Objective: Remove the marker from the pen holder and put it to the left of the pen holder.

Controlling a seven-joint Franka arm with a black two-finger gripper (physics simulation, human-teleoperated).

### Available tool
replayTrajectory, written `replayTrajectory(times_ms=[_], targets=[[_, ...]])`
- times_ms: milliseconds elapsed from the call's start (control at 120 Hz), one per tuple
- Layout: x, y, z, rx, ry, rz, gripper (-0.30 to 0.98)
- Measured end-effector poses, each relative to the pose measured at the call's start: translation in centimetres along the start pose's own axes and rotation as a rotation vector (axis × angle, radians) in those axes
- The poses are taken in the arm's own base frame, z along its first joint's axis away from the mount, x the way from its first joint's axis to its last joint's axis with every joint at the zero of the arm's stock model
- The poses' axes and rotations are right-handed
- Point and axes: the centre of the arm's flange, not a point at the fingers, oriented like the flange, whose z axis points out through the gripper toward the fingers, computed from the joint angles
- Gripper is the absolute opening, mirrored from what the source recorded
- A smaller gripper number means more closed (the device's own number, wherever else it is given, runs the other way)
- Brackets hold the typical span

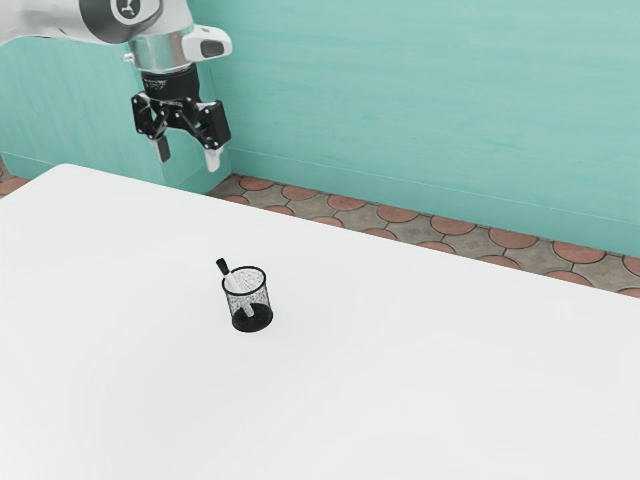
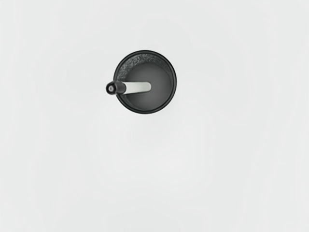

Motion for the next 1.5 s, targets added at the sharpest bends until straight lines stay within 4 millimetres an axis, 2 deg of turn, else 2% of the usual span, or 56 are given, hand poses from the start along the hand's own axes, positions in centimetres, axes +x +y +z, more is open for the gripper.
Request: replayTrajectory(times_ms=[83,167,208,333,475,608,733,775,817,875,933,1058,1133,1267,1500], targets=[[0.0,0.1,0.0,0.001,0.0,-0.004,0.69],[-0.1,0.1,-1.2,0.0,0.025,-0.008,0.69],[0.2,0.2,-1.1,0.0,0.024,-0.01,0.69],[3.7,-0.3,4.7,-0.006,-0.052,-0.02,0.69],[6.4,-0.3,10.1,-0.014,-0.102,-0.027,0.69],[8.2,-0.1,14.1,-0.023,-0.13,-0.029,0.69],[9.5,-0.3,17.0,-0.035,-0.138,-0.037,0.69],[9.9,-1.2,16.9,-0.057,-0.126,-0.063,0.69],[10.2,-3.0,16.8,-0.093,-0.115,-0.111,0.69],[10.0,-4.6,16.8,-0.134,-0.109,-0.159,0.69],[9.7,-6.4,18.0,-0.178,-0.114,-0.209,0.69],[10.2,-9.1,22.1,-0.289,-0.14,-0.316,0.69],[10.3,-11.0,23.3,-0.304,-0.14,-0.362,0.69],[9.7,-11.5,26.8,-0.307,-0.182,-0.382,0.69],[10.1,-11.4,27.7,-0.308,-0.16,-0.341,0.68]])
